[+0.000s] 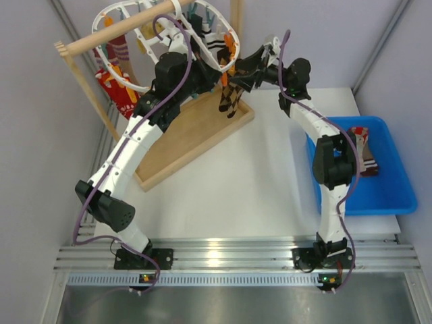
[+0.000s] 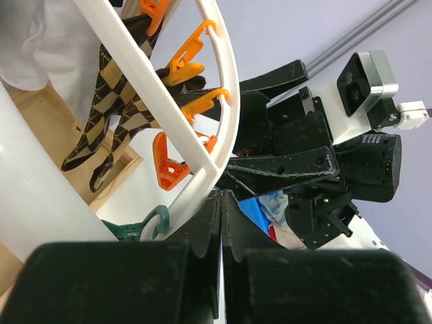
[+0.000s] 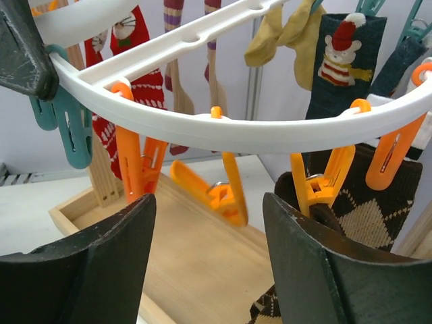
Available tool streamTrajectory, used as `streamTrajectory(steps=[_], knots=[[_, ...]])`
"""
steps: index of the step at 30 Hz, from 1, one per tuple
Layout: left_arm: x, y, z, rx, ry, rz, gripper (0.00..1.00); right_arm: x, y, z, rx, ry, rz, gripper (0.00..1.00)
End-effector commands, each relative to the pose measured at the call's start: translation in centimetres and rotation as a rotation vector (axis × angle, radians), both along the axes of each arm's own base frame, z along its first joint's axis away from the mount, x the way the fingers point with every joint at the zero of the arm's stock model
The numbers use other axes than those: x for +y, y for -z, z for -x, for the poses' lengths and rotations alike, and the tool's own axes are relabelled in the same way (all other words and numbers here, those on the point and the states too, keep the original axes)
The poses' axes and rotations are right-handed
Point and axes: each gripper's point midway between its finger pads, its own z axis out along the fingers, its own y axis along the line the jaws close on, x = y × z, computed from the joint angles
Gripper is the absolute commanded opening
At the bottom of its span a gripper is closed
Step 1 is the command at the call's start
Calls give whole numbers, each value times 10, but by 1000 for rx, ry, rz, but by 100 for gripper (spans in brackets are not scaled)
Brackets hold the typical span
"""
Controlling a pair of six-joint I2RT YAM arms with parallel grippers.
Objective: Clip the socks to the hanger
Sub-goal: Open the clamp at the hanger.
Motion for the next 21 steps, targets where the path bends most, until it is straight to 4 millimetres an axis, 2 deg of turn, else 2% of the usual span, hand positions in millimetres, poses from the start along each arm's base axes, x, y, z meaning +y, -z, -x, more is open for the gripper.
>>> streamTrajectory(steps=[1,6,9,10,12,13,15,16,17,18,21], knots=[[15,-26,6,-69,-29,16,0,13,-22,7,-103,-12,-20,65],[15,-25,6,-67,-29,16,0,21,-20,4,-130,15,-25,63],[15,-25,7,-69,-29,14,0,20,-18,1,-135,33,-23,52],[14,-27,7,-78,-24,14,0,18,-24,3,-145,43,-24,42],[15,-31,8,-93,-23,12,0,17,-18,3,-155,56,-8,32],[9,-33,12,-110,23,-1,0,14,-23,7,-157,62,0,24],[7,-42,16,-157,57,-9,0,13,-15,9,-168,80,30,20],[6,-45,19,-175,75,-14,0,9,-25,15,-191,90,34,19],[3,-49,23,-203,109,-23,0,8,-16,15,-190,99,60,16],[2,-52,29,-219,128,-25,0,5,-23,20,-207,108,64,12],[-6,-59,45,-289,228,-52,5,0,-20,22,-195,128,94,9]])
